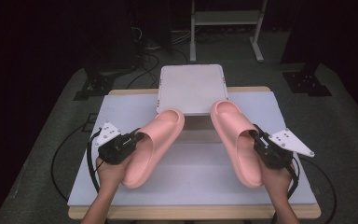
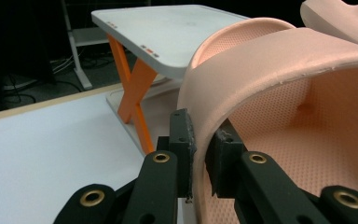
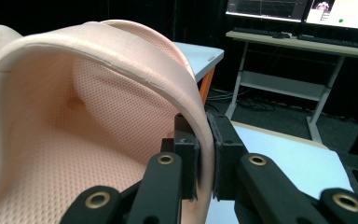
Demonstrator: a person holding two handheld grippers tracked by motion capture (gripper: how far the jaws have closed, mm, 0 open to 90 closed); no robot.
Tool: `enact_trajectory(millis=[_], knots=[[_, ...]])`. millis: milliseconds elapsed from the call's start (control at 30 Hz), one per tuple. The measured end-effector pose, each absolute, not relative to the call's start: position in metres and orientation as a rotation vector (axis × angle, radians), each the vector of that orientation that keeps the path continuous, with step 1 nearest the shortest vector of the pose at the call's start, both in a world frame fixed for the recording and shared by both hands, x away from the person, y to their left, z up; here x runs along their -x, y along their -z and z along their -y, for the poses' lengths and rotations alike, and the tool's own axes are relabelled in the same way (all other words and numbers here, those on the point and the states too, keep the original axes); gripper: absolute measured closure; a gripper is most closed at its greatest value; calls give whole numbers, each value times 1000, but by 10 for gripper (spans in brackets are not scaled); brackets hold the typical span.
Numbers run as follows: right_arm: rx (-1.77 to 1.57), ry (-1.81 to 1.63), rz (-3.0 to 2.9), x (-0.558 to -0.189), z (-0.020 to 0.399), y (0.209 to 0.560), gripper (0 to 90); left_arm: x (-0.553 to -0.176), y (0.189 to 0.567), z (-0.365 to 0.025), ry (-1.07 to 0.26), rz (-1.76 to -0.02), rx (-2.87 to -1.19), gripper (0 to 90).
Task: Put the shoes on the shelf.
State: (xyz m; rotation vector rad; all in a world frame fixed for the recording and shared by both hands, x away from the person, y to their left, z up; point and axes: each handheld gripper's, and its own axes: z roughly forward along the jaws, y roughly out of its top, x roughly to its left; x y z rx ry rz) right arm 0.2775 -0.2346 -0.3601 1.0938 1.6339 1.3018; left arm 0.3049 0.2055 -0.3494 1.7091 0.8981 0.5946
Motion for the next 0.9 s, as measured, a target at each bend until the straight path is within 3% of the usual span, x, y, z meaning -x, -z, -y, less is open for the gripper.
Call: enact_trajectory(millis=[900], knots=[[-1078, -1303, -1631, -306, 224, 330, 827, -331, 312, -201, -632, -886, -1677, 819]])
